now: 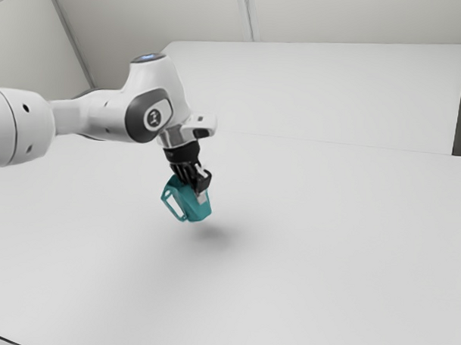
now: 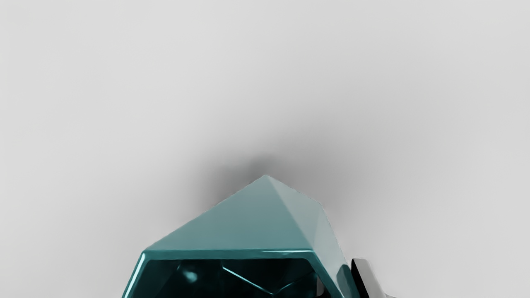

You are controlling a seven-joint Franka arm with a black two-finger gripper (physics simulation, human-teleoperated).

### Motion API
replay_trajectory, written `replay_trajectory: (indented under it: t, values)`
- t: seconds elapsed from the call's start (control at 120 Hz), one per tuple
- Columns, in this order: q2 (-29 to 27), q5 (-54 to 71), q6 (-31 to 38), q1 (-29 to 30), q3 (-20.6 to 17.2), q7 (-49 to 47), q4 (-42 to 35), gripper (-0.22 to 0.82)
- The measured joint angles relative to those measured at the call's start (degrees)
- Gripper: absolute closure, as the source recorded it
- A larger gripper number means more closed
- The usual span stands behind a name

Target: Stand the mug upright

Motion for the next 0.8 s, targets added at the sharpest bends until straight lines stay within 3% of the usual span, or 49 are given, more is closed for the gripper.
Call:
replay_trajectory:
  t: [0.35,0.8]
  values:
    - [-3.63,10.26,-0.03,1.31,-0.76,-9.73,-6.34,0.78]
    - [-6.32,14.50,8.39,3.86,-2.74,-17.88,-14.12,0.78]
